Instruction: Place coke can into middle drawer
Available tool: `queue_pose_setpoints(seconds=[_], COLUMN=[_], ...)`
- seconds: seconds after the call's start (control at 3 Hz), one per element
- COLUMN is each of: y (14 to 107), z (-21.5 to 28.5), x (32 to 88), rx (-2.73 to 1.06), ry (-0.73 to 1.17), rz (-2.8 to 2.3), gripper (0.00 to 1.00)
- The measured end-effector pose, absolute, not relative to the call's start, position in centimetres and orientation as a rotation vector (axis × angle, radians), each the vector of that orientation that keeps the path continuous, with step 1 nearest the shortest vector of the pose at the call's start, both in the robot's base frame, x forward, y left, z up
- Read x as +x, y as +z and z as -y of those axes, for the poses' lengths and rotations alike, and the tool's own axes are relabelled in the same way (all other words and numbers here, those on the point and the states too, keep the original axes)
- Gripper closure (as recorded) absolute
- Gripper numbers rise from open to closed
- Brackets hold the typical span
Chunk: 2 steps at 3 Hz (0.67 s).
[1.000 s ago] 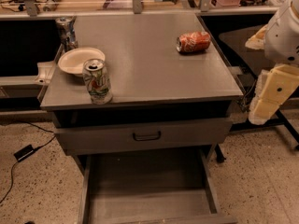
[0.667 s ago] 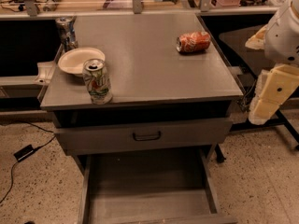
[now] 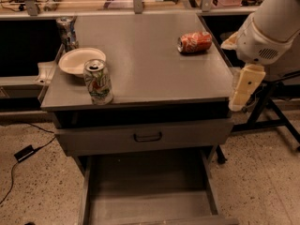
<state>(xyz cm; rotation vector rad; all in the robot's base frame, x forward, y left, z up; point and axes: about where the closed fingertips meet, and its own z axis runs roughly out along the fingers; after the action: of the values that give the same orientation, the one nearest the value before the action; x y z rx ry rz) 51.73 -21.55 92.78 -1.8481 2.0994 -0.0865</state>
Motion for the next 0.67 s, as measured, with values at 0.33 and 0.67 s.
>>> queue_pose_setpoints(seconds=[0.33,0.67], y=[89.2,89.5], z=[20.8,19.8], x=[58.0,63.5], rx=[-2.010,-2.195], ry=[-0.039,-0.104], rz=[-1.967,-1.821], gripper=[0.00,0.00])
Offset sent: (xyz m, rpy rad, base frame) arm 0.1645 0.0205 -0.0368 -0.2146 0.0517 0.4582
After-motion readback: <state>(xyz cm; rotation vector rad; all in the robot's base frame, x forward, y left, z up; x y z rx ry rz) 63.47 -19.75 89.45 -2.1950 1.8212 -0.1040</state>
